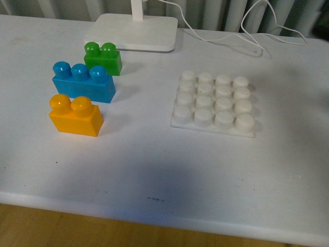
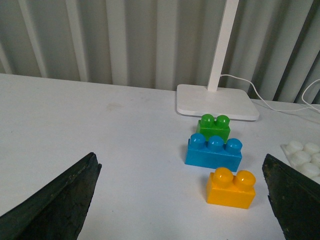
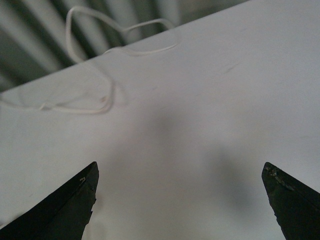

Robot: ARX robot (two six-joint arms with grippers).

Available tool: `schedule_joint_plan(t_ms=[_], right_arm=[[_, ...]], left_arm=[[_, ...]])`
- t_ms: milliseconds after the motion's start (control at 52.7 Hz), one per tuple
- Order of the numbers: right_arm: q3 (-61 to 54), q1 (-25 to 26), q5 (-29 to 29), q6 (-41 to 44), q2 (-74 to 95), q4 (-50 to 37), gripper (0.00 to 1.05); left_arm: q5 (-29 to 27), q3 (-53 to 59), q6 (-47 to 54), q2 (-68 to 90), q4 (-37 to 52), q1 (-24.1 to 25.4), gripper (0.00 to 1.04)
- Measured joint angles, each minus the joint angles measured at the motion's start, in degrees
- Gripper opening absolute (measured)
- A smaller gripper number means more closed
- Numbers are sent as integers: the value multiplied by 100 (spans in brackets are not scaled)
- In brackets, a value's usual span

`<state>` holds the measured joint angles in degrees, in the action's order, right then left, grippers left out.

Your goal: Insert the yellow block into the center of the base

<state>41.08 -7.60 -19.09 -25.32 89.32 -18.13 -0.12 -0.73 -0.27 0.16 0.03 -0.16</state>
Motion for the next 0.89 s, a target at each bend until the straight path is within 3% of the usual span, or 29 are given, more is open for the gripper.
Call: schedule_joint_plan(t_ms=[228, 361, 418, 551, 684, 759, 892], right_arm=[[-811, 1224, 258, 627, -2411, 555, 95], [-1735, 1602, 2295, 1749, -3672, -872, 76], [-2013, 1569, 2612, 2020, -3982, -1097, 67], [-2503, 1438, 2538, 2363, -4360, -1189, 46], [-3016, 1259, 2374, 2472, -4776, -1185, 15], [-3152, 968, 1941, 2490, -4992, -1152, 3], [-3418, 776, 1930, 2514, -5381, -1014, 1]], left_arm=[[9, 0, 2, 0, 0, 0, 98], [-7, 2, 0, 0, 0, 2, 98], [9, 0, 2, 0, 0, 0, 98], [9, 2, 2, 0, 0, 0, 98], [11, 0, 2, 0, 0, 2, 98], [11, 0, 2, 0, 0, 0, 98], [7, 2, 2, 0, 0, 2, 98]])
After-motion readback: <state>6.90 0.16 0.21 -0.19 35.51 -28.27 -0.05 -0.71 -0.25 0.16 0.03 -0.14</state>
